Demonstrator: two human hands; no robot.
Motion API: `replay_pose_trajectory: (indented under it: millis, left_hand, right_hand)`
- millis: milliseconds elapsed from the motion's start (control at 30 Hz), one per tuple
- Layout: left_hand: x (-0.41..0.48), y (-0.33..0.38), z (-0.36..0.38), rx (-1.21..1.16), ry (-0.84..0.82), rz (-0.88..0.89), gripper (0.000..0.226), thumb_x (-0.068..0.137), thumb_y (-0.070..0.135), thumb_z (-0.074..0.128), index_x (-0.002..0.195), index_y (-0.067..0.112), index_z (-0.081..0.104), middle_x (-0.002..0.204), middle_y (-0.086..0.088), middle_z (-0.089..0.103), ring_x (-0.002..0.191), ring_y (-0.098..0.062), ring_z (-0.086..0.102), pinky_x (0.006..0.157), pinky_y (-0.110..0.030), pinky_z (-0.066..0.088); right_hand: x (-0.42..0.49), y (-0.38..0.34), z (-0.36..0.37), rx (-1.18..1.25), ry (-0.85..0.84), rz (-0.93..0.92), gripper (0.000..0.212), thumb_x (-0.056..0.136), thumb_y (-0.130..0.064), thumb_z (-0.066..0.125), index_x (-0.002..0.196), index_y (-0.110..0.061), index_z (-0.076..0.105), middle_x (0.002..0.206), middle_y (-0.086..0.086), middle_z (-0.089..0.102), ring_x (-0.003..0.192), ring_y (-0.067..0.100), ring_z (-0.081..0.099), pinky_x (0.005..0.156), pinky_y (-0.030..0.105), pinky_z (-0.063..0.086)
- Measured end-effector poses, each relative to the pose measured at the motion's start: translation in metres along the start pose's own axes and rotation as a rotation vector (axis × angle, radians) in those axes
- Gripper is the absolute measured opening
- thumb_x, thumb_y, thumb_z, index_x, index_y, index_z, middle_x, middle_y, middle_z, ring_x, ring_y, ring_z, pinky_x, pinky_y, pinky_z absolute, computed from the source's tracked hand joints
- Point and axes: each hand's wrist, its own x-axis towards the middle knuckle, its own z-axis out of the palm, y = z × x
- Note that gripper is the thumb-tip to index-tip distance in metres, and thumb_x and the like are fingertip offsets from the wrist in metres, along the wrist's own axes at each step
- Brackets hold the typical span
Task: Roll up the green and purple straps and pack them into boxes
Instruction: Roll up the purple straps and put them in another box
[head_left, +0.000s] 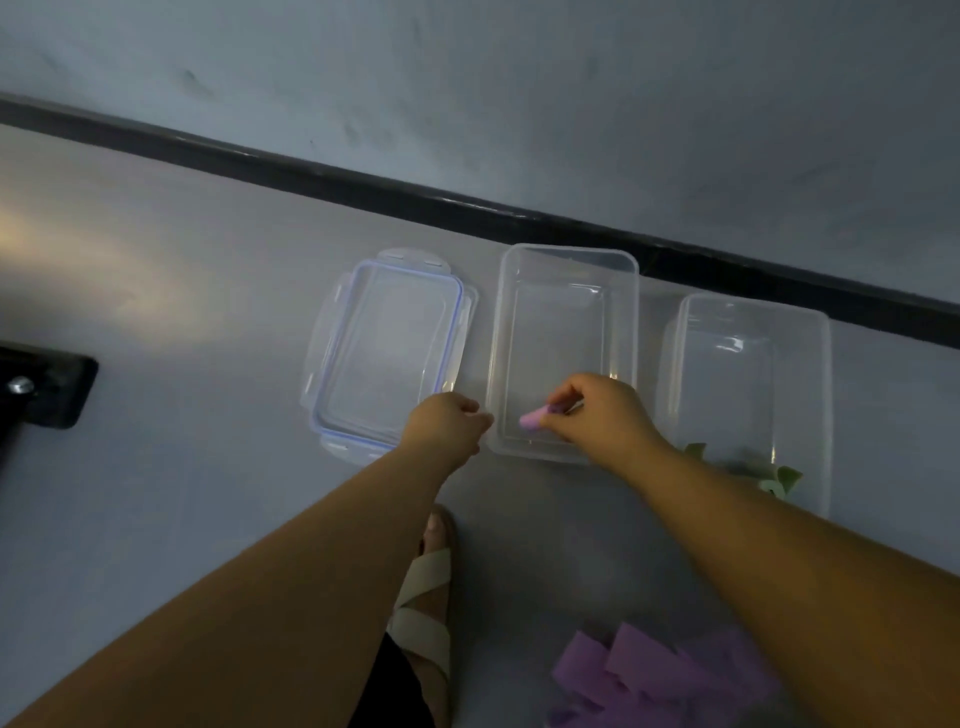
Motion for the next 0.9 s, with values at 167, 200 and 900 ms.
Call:
replay_pose_trajectory:
  millis: [167,200,900]
  left_hand:
    - [0.011,-0.009,0.006,-0.054,0.000,0.002,0.031,0.088,0.016,0.062,0.119,0.009,0.061,0.100,-0.013,0.068,0.081,-0.021,0.068,0.083,-0.035,0.056]
    - [0.012,-0.010,0.006,-0.063,-0.002,-0.001,0.030,0.088,0.014,0.061,0.118,0.009,0.062,0.096,-0.012,0.068,0.079,-0.020,0.067,0.082,-0.034,0.056]
    - [0.017,-0.016,0.006,-0.158,-0.002,-0.041,0.022,0.087,0.004,0.061,0.108,0.002,0.066,0.084,-0.014,0.065,0.075,-0.022,0.065,0.081,-0.035,0.056]
  right_hand:
    - [0.026,0.014,0.031,-0.152,-0.041,-0.033,0.025,0.071,-0.030,0.078,0.078,-0.012,0.062,0.085,0.003,0.060,0.079,0.018,0.056,0.067,0.026,0.043]
    - [0.028,0.016,0.035,-0.171,-0.046,-0.041,0.024,0.072,-0.030,0.078,0.076,-0.015,0.060,0.085,0.002,0.058,0.079,0.017,0.055,0.067,0.025,0.041]
    - [0.032,0.013,0.053,-0.291,-0.114,-0.103,0.013,0.086,-0.023,0.063,0.093,-0.014,0.068,0.093,0.001,0.053,0.087,0.017,0.054,0.073,0.023,0.037]
